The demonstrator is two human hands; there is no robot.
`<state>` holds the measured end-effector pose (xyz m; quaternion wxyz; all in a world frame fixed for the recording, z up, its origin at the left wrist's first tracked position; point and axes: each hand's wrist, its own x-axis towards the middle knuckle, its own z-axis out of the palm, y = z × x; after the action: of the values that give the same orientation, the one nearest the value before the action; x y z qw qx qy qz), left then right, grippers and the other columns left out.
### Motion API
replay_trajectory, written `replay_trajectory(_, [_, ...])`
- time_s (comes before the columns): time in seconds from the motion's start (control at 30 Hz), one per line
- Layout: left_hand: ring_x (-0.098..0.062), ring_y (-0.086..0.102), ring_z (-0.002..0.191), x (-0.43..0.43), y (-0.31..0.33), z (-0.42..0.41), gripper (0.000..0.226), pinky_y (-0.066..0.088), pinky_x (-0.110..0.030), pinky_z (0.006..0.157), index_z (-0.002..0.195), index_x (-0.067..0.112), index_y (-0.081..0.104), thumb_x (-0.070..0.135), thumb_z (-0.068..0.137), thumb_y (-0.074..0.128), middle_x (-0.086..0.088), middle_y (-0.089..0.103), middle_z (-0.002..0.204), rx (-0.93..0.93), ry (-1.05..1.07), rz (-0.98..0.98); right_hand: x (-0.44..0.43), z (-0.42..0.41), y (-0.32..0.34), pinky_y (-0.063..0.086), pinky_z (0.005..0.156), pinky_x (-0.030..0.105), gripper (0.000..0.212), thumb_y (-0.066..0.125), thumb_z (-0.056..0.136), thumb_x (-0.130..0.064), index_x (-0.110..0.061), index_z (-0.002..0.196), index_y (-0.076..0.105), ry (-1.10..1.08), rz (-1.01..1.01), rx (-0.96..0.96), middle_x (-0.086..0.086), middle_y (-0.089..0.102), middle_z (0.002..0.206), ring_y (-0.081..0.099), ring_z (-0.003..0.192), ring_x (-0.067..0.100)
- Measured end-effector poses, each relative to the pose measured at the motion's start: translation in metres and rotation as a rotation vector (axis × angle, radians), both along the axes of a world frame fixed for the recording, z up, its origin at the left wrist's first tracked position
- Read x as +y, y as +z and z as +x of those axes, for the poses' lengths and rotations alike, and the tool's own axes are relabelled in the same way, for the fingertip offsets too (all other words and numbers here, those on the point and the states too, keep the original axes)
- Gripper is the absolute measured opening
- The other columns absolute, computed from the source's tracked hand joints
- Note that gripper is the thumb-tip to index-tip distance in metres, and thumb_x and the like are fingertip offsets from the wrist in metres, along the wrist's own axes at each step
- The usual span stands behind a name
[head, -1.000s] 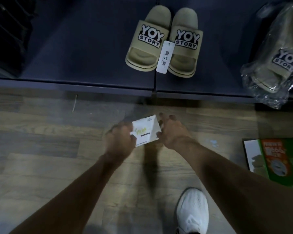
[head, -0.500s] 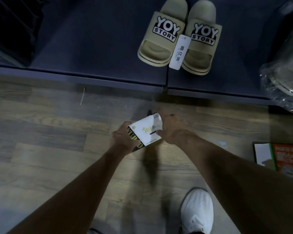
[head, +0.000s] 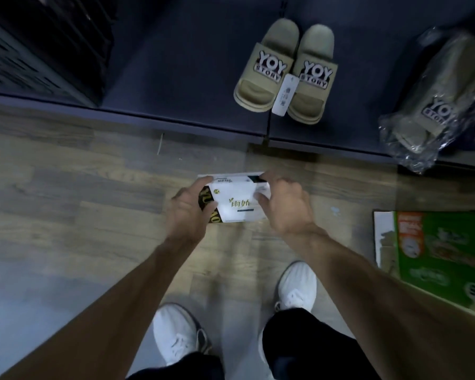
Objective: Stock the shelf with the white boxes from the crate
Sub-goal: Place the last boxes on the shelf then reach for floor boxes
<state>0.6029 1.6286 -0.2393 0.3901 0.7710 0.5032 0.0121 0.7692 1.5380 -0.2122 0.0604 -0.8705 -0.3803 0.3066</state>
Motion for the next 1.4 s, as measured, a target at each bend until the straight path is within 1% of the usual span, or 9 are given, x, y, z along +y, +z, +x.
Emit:
replay_trajectory(0.07, [-0.028, 0.064, 0.099, 0.003, 0.052, -0.012, 0.047, 0.049, -0.037, 0.092, 0.130, 0.020, 0.060, 0.016, 0.085, 0.073, -0.010, 0.070, 0.108, -0.018, 0.009, -0.022, 0.002, -0.010, 0.045, 0.046, 0.082, 0.035, 0.039, 0.056, 0.098, -0.033, -0.025, 0.136, 0.051, 0.011, -0.002, -0.016, 0.012, 0.066, 0.114, 0.061, 0.106, 0.034])
replay_trajectory(0.17, [-0.027, 0.064, 0.097, 0.013, 0.139, -0.027, 0.047, 0.048, -0.032, 0.089, 0.130, 0.022, 0.061, 0.016, 0.085, 0.074, -0.007, 0.070, 0.106, 0.006, 0.027, -0.001, 0.011, -0.022, 0.127, 0.044, 0.078, 0.035, 0.040, 0.053, 0.100, -0.037, -0.027, 0.139, 0.050, 0.058, 0.008, -0.061, 0.011, 0.068, 0.110, 0.063, 0.101, 0.035])
replay_trajectory(0.33, [-0.024, 0.062, 0.088, 0.024, 0.317, -0.042, 0.047, 0.045, -0.027, 0.080, 0.134, 0.032, 0.055, 0.023, 0.090, 0.069, -0.006, 0.066, 0.093, -0.012, 0.106, 0.069, 0.016, -0.035, 0.315, 0.035, 0.063, 0.031, 0.031, 0.056, 0.098, -0.035, -0.023, 0.126, 0.060, 0.051, 0.235, -0.109, 0.008, 0.069, 0.099, 0.066, 0.088, 0.032])
replay_trajectory(0.5, [-0.026, 0.058, 0.090, 0.017, 0.508, -0.036, 0.047, 0.043, -0.033, 0.082, 0.136, 0.028, 0.054, 0.021, 0.092, 0.067, -0.001, 0.057, 0.093, -0.116, 0.029, 0.194, 0.005, -0.034, 0.507, 0.048, 0.077, 0.037, 0.039, 0.057, 0.099, -0.034, -0.019, 0.135, 0.059, 0.025, 0.328, -0.136, 0.010, 0.068, 0.113, 0.066, 0.098, 0.030])
replay_trajectory(0.63, [-0.030, 0.057, 0.093, 0.014, 0.609, -0.025, 0.046, 0.046, -0.042, 0.083, 0.139, 0.027, 0.052, 0.023, 0.095, 0.062, -0.005, 0.053, 0.095, -0.143, -0.003, 0.250, 0.001, -0.030, 0.606, 0.050, 0.076, 0.041, 0.037, 0.056, 0.100, -0.034, -0.015, 0.132, 0.060, 0.022, 0.389, -0.244, 0.012, 0.068, 0.103, 0.065, 0.093, 0.033])
replay_trajectory(0.8, [-0.029, 0.058, 0.096, 0.006, 0.681, -0.014, 0.048, 0.048, -0.042, 0.083, 0.140, 0.024, 0.050, 0.025, 0.094, 0.064, -0.011, 0.061, 0.101, -0.183, -0.050, 0.342, -0.007, -0.013, 0.677, 0.046, 0.069, 0.039, 0.032, 0.057, 0.098, -0.033, -0.016, 0.124, 0.063, 0.008, 0.452, -0.301, 0.009, 0.066, 0.095, 0.063, 0.085, 0.032])
replay_trajectory(1.0, [-0.021, 0.054, 0.091, -0.017, 0.737, 0.019, 0.048, 0.035, -0.026, 0.075, 0.139, 0.026, 0.051, 0.023, 0.094, 0.065, -0.004, 0.055, 0.095, -0.263, -0.040, 0.464, -0.039, 0.018, 0.738, 0.050, 0.068, 0.038, 0.030, 0.059, 0.097, -0.032, -0.017, 0.122, 0.064, -0.009, 0.593, -0.348, 0.005, 0.066, 0.092, 0.063, 0.082, 0.026])
replay_trajectory(1.2, [-0.020, 0.054, 0.092, -0.064, 0.785, 0.086, 0.048, 0.036, -0.026, 0.077, 0.141, 0.027, 0.049, 0.023, 0.095, 0.063, -0.007, 0.058, 0.102, -0.322, -0.025, 0.537, -0.087, 0.079, 0.776, 0.050, 0.078, 0.040, 0.035, 0.060, 0.097, -0.033, -0.017, 0.128, 0.063, -0.047, 0.722, -0.372, 0.006, 0.067, 0.097, 0.063, 0.092, 0.027])
replay_trajectory(1.4, [-0.016, 0.049, 0.087, -0.115, 0.805, 0.159, 0.047, 0.042, -0.031, 0.078, 0.140, 0.026, 0.049, 0.023, 0.095, 0.062, -0.006, 0.056, 0.100, -0.378, -0.042, 0.570, -0.145, 0.146, 0.798, 0.051, 0.080, 0.042, 0.036, 0.060, 0.097, -0.032, -0.018, 0.130, 0.063, -0.086, 0.754, -0.407, 0.005, 0.067, 0.095, 0.062, 0.090, 0.026])
